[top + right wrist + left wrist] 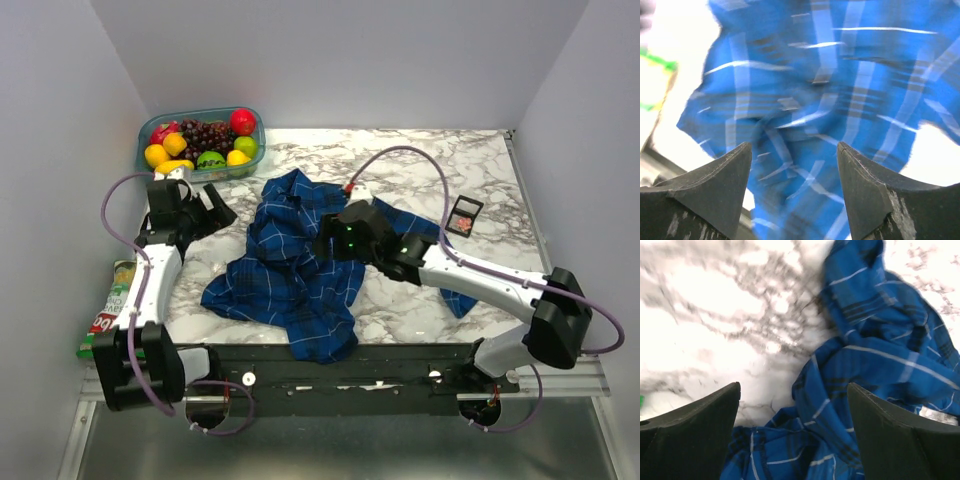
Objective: Pin the brooch onto the clothing
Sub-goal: Flatten out the crumpled clothing at the center of the board.
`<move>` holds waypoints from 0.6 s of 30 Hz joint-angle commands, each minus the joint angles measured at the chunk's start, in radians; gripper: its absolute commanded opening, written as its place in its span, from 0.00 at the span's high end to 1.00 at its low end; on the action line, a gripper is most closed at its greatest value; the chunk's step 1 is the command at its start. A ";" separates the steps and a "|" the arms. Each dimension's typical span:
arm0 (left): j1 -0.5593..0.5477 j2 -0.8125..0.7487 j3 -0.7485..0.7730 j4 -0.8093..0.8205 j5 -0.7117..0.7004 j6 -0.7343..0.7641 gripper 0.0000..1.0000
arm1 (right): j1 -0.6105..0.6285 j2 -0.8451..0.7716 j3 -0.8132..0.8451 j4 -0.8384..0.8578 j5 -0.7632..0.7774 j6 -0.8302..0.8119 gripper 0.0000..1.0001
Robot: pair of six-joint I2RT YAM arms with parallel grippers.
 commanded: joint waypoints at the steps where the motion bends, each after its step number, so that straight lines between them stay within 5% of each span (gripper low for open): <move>1: 0.072 0.115 -0.072 0.077 0.244 -0.098 0.12 | 0.098 0.079 0.145 -0.022 0.011 -0.079 0.23; 11: 0.072 0.284 -0.096 0.250 0.415 -0.198 0.24 | 0.162 0.272 0.343 -0.054 -0.004 -0.107 0.23; 18: 0.069 0.345 -0.105 0.316 0.468 -0.238 0.51 | 0.164 0.257 0.297 -0.063 0.048 -0.081 0.23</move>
